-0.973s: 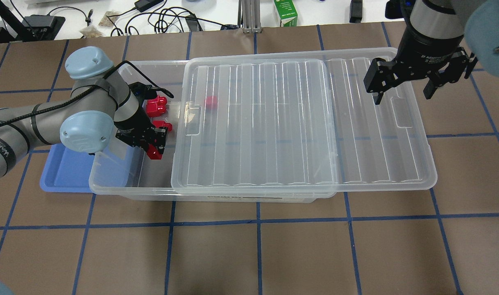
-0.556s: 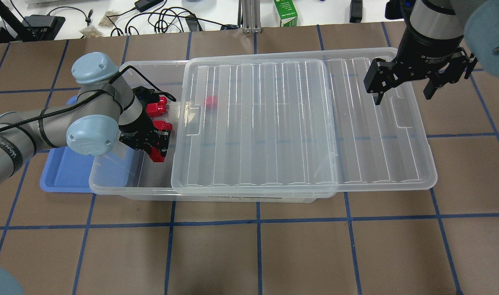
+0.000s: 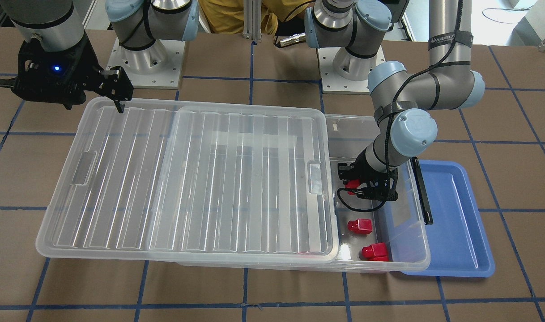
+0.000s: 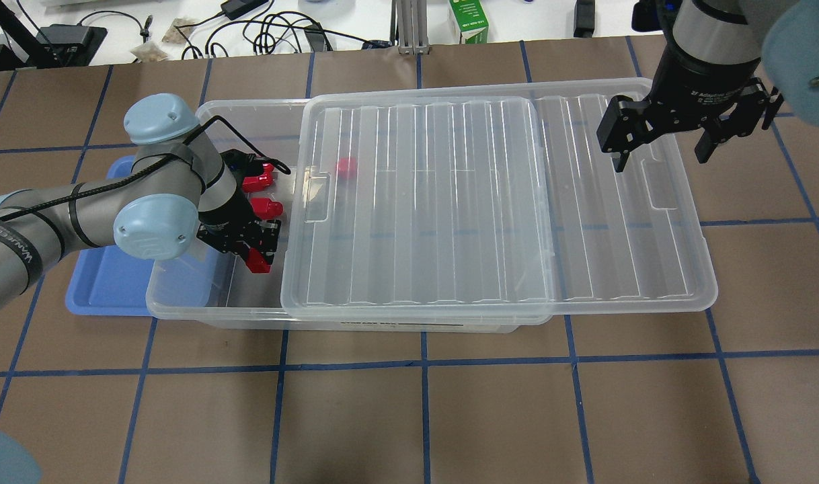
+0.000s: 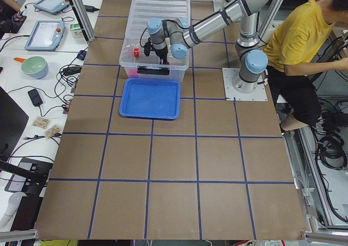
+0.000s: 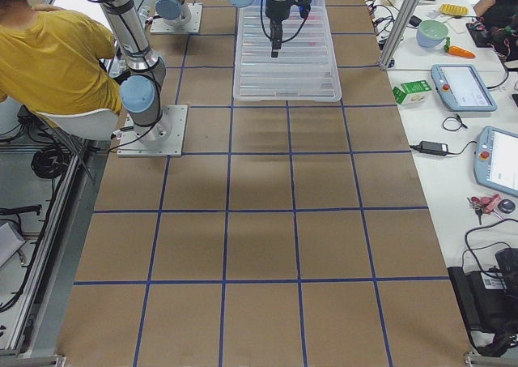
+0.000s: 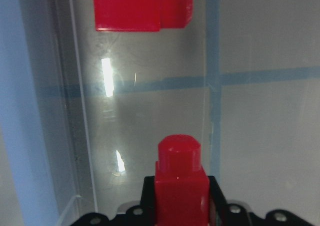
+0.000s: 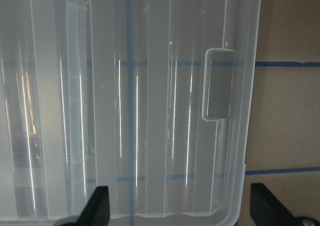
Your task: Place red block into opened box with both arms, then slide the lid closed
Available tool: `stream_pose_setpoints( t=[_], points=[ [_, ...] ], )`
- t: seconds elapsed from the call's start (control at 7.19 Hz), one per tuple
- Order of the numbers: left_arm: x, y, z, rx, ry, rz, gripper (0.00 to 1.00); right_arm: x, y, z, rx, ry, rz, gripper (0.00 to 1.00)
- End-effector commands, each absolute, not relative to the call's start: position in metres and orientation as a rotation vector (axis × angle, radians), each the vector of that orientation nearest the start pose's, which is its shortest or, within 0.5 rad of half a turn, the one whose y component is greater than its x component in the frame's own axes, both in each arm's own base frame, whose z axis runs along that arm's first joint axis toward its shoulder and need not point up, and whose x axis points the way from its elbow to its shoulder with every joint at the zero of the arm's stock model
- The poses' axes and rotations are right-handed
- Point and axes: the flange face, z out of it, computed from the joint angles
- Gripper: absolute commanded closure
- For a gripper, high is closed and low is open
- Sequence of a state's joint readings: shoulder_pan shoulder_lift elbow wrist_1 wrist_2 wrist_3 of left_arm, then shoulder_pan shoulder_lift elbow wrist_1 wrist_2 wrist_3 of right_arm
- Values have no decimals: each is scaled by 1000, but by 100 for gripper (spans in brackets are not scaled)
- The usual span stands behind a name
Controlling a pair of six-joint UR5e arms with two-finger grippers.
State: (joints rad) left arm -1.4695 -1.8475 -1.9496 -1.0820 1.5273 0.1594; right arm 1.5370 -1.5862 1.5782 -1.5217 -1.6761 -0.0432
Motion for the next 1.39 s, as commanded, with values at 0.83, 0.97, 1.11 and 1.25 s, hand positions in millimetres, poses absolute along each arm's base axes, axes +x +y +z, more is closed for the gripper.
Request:
stream_pose_setpoints(
  t=[0.83,0.97,1.11,1.25],
  points=[
    [-89,-541,384,96,3160,159,0,106,-485,488,-21,3246,77,0],
    [-104,-538,428,79,3160,134,0,105,-485,488,-21,3246,82,0],
    [-121,-530,469,128,3154,43,0,105,-486,486,-39,3242,83,0],
    [-126,-521,500,150,3146,-34,0,104,-489,481,-40,3241,108,0]
  ],
)
